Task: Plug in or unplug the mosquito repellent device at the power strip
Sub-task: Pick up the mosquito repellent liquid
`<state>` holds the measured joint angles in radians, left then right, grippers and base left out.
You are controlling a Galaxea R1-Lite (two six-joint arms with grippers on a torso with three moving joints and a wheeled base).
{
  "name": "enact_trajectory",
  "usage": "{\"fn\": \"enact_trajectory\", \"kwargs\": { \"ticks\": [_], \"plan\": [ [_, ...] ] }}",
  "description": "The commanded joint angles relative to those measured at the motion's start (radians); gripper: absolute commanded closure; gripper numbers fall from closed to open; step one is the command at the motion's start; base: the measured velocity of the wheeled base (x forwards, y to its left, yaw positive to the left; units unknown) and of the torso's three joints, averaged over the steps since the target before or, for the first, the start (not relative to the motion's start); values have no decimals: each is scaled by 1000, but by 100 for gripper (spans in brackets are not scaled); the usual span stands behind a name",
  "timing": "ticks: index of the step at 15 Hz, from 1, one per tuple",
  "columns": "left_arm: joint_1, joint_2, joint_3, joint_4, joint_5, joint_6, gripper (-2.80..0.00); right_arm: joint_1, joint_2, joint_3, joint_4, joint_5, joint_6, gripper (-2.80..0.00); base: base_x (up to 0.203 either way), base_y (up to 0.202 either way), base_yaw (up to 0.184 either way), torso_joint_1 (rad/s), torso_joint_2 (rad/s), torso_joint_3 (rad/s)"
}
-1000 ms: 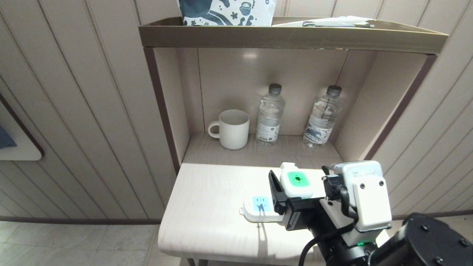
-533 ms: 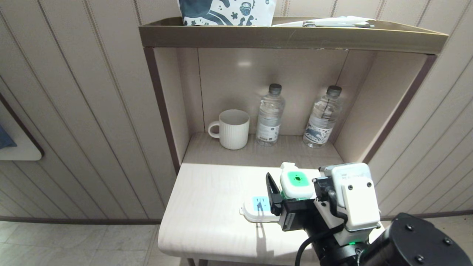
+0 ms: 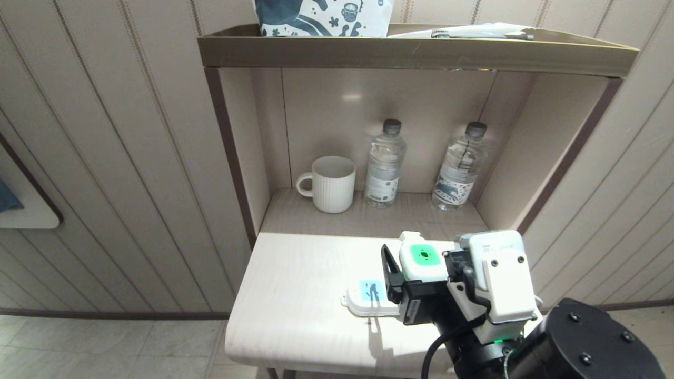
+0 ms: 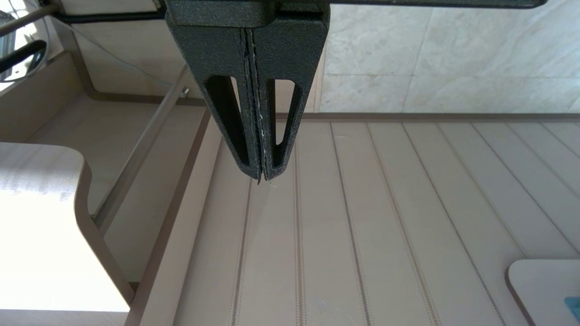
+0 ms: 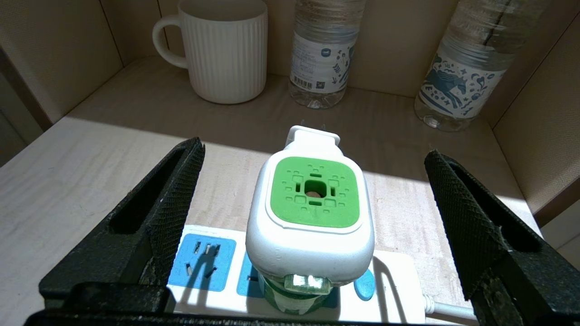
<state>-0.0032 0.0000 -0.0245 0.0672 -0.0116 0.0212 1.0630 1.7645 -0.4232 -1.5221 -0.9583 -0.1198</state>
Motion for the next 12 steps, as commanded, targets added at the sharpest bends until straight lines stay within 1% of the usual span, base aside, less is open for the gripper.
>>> {"fn": "enact_trajectory", "kwargs": {
  "ticks": [1, 12],
  "plan": [
    [0, 0, 0, 0, -1, 0, 0, -5, 8, 0, -48, -5, -1, -280, 0, 0, 0, 0, 0, 0],
    [0, 0, 0, 0, -1, 0, 0, -3, 21, 2, -48, -5, 1, -280, 0, 0, 0, 0, 0, 0]
  ]
}}
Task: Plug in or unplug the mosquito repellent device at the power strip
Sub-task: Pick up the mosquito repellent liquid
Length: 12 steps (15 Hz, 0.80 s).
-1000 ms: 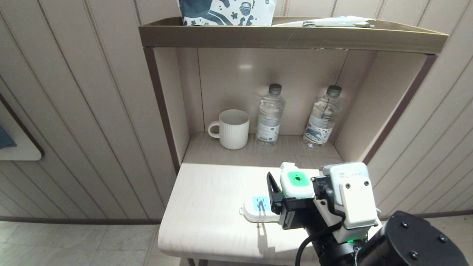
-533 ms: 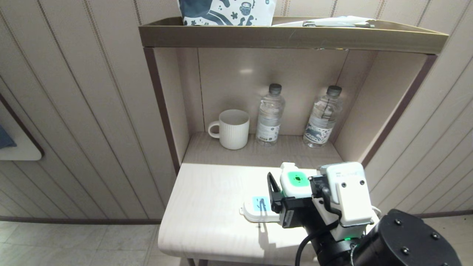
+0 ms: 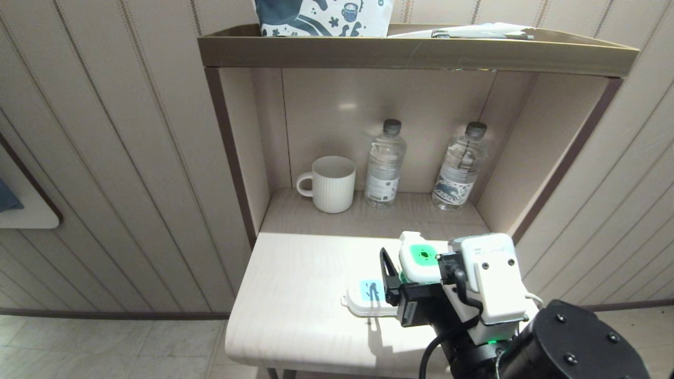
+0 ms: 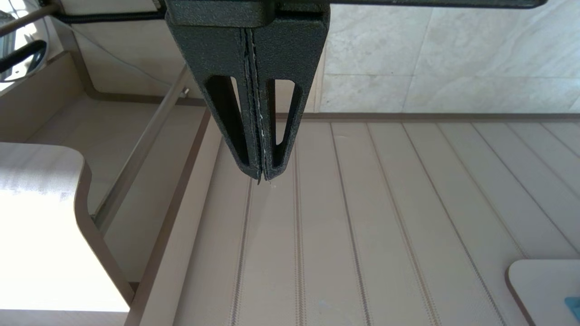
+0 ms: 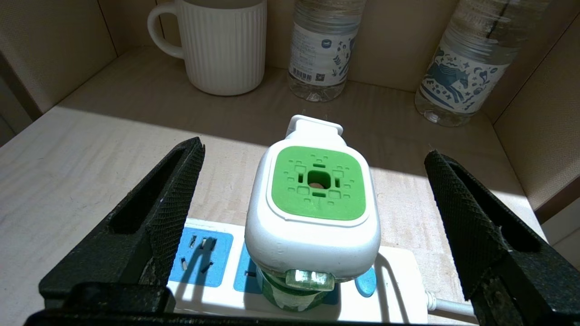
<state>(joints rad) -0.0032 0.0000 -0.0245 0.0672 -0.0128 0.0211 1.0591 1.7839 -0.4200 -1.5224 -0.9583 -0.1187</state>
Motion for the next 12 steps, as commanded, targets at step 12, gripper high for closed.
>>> {"fn": "enact_trajectory", "kwargs": {
  "ticks": [12],
  "plan": [
    [0, 0, 0, 0, 0, 0, 0, -1, 4, 20, -48, -10, 66, -280, 0, 0, 0, 0, 0, 0]
  ]
}}
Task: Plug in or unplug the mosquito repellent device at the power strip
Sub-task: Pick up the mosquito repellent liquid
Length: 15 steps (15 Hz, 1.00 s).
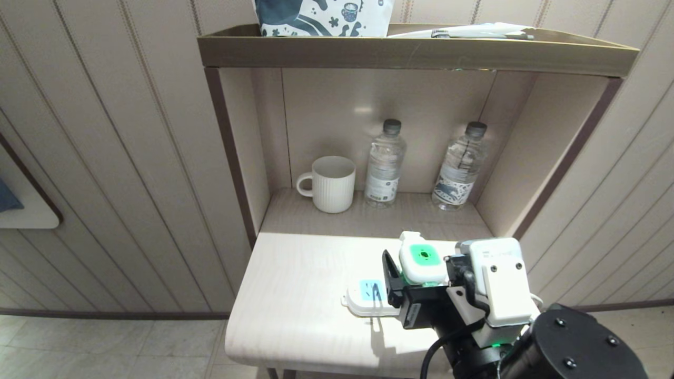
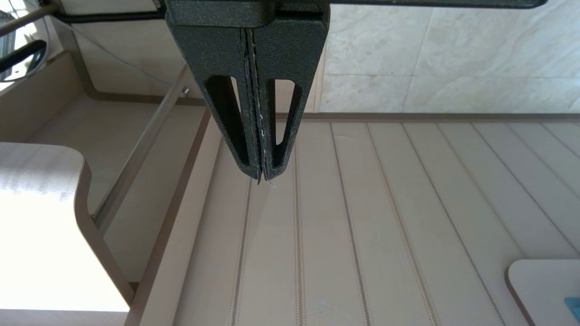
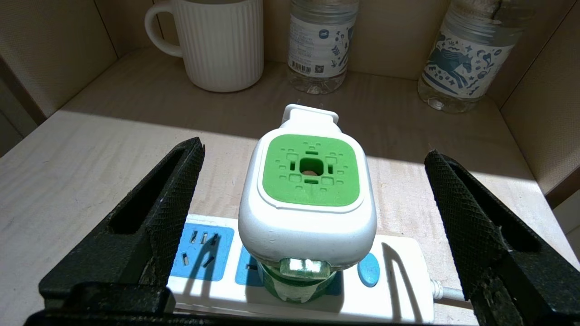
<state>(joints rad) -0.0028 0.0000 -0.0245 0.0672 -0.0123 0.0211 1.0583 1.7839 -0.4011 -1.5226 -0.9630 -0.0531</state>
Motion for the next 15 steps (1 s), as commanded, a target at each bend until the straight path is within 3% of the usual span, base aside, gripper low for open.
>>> {"fn": "enact_trajectory", "kwargs": {
  "ticks": [1, 15],
  "plan": [
    [1, 0, 0, 0, 0, 0, 0, -1, 8, -1, -47, -3, 7, -280, 0, 0, 0, 0, 0, 0],
    [0, 0, 0, 0, 0, 0, 0, -15, 22, -41, -47, -2, -22, -280, 0, 0, 0, 0, 0, 0]
  ]
}}
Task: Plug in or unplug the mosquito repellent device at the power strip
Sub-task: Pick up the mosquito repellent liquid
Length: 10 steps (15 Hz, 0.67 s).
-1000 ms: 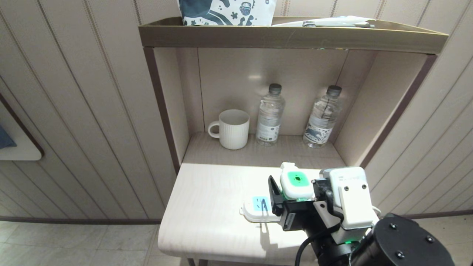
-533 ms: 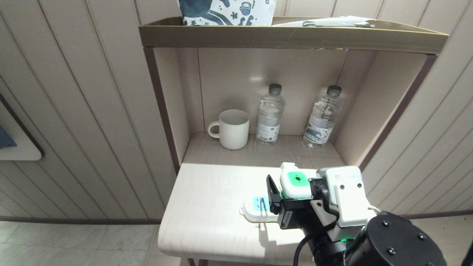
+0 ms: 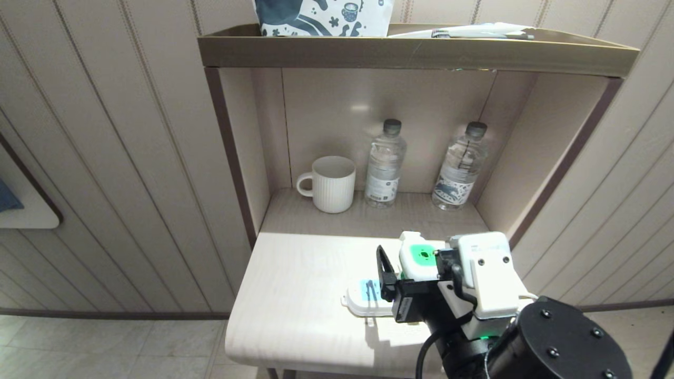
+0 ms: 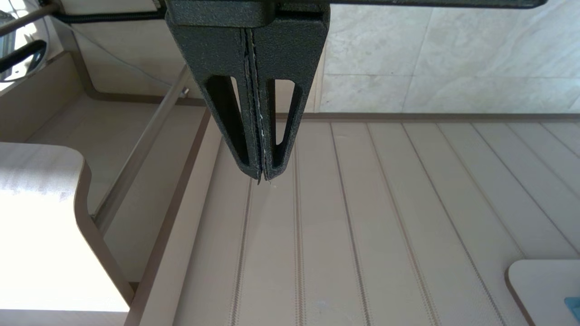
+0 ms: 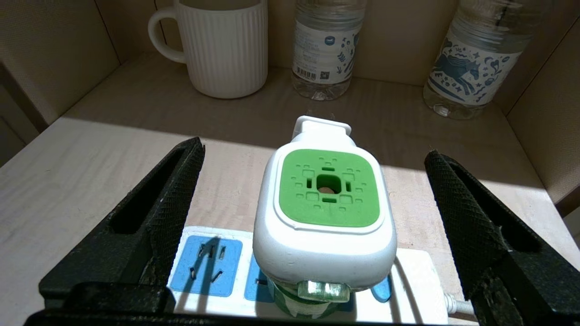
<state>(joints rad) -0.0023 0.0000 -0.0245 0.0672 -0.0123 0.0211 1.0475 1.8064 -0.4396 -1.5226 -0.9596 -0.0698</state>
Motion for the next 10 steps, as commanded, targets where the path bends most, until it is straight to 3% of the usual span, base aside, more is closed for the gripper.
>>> {"fn": "enact_trajectory", "kwargs": {
  "ticks": [1, 10],
  "plan": [
    [-1, 0, 0, 0, 0, 0, 0, -9, 0, -4, -47, -5, -12, -280, 0, 0, 0, 0, 0, 0],
    [-1, 0, 0, 0, 0, 0, 0, -13, 4, -11, -47, -3, -15, -280, 0, 0, 0, 0, 0, 0]
  ]
}}
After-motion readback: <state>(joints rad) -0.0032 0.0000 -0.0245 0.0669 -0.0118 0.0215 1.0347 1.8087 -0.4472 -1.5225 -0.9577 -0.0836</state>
